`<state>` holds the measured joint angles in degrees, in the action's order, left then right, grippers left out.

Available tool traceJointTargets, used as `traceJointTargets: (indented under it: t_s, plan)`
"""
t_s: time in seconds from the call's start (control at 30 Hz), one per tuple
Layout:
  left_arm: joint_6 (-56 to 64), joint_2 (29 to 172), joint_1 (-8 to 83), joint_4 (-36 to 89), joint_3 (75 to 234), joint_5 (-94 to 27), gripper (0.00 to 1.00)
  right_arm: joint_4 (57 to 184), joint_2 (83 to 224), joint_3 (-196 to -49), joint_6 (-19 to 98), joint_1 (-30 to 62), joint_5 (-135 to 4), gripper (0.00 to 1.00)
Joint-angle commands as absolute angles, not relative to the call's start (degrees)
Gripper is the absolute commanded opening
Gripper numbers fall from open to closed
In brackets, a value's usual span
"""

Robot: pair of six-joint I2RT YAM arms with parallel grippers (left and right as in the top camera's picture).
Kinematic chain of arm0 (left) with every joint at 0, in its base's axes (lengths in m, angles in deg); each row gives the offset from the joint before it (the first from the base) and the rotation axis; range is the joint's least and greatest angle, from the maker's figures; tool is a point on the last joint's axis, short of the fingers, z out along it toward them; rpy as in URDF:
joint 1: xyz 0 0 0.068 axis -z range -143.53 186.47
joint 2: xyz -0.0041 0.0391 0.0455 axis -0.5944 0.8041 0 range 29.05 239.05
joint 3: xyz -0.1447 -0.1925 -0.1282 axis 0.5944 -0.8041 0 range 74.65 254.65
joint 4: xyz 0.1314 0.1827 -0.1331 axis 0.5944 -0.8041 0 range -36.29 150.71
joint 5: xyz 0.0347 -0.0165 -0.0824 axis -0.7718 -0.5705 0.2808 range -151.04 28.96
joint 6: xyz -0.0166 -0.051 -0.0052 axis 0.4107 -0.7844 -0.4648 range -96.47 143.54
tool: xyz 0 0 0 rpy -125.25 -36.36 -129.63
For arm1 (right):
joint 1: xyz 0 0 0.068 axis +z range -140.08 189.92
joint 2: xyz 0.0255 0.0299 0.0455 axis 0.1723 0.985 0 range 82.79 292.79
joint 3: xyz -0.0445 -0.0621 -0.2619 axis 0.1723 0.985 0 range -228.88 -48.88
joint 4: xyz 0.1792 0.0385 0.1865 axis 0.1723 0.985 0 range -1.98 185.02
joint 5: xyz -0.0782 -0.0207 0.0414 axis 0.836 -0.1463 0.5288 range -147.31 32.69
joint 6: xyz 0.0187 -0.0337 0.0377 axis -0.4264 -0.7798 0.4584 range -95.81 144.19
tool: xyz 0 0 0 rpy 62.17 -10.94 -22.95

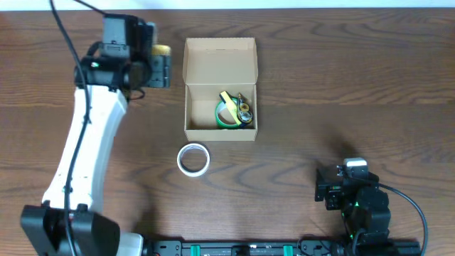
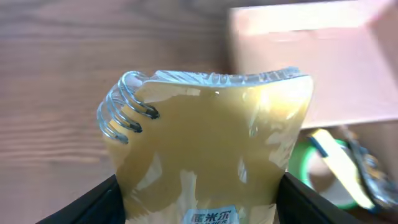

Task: Pack container
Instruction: 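Carry the sticky-note pad into the box and release it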

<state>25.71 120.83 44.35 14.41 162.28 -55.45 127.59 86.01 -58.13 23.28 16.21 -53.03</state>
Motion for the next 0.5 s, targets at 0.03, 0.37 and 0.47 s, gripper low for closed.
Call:
traceJointTargets:
  t_s: [0.03, 0.37, 0.47]
  plan:
    - [25.38, 121.23, 51.59, 14.21, 163.46, -55.52, 0.66, 127.63, 85.7, -58.0, 22.38, 16.12, -53.27, 0.99]
    - [15.28, 131.59, 61.64, 9.62, 163.26, -55.43, 0.66, 127.63, 85.7, -58.0, 22.38, 16.12, -53.27, 0.99]
    - [11.72, 134.76, 61.64, 8.31, 163.05, -53.92, 0.65, 127.63, 85.7, -58.0, 22.38, 16.12, -53.27, 0.99]
